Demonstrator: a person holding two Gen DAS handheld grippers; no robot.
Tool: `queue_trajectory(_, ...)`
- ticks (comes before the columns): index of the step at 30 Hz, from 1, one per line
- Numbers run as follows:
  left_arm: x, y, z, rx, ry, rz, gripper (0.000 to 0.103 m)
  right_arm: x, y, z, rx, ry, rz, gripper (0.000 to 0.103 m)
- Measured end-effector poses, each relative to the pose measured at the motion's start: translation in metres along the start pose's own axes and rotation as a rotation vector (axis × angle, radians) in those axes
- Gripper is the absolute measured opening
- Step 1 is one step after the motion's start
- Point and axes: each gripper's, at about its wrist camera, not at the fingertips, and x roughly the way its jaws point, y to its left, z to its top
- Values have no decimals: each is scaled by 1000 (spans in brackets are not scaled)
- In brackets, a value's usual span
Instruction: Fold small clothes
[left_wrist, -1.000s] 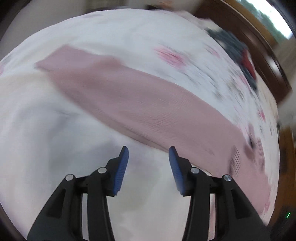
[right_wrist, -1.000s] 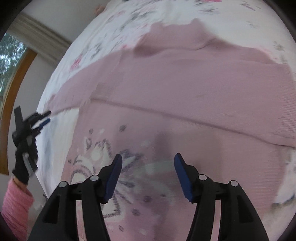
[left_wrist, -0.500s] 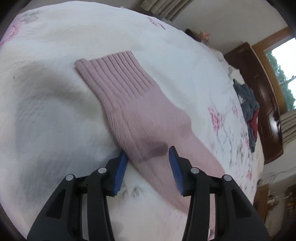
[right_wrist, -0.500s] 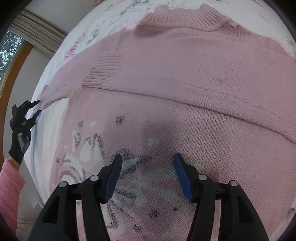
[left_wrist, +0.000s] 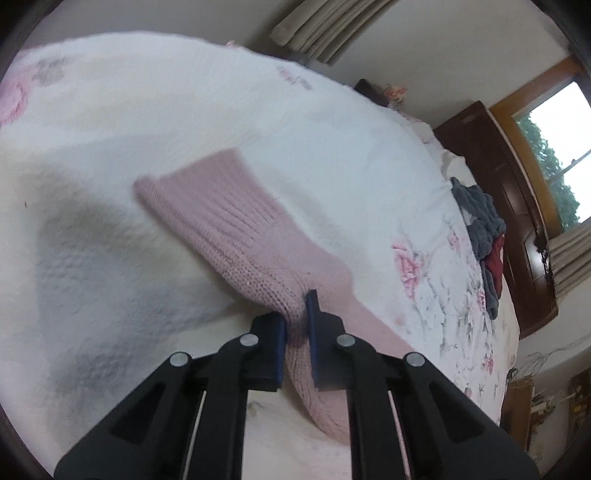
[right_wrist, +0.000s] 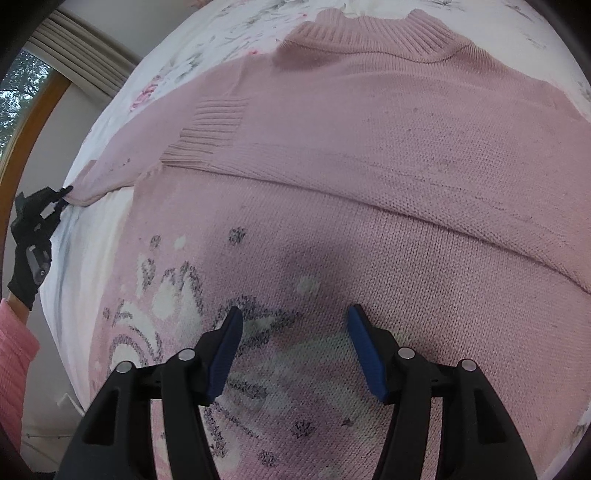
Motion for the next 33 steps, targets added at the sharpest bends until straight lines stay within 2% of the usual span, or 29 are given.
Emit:
queue_trajectory(3, -12, -21, -3, 60, -25, -19, 7, -3, -2, -1, 9, -3, 5, 60)
queue_trajectory(8, -31, -68, -21, 174, -38, -97, 7, -19, -1, -7, 10, -31, -16, 60)
queue_trajectory(13, -37, -125, -61, 284, -11, -181, 7, -43, -12, -16, 32, -71, -23, 60)
queue_trajectory(17, -26, -160, -101, 347, 35, -227, 7, -59, -25, -20, 53, -96, -37, 60)
queue_trajectory(23, -3, -192, -161, 352, 107, -284, 7, -71, -45, -29, 85, -105, -53, 60)
queue_trajectory(29, 15, -213, -217, 275, 180, -361, 7, -68, -58, -35, 112, -100, -45, 60)
queue_trajectory(33, 31, -222, -253, 298, 231, -359, 7, -63, -63, -37, 126, -96, -36, 60)
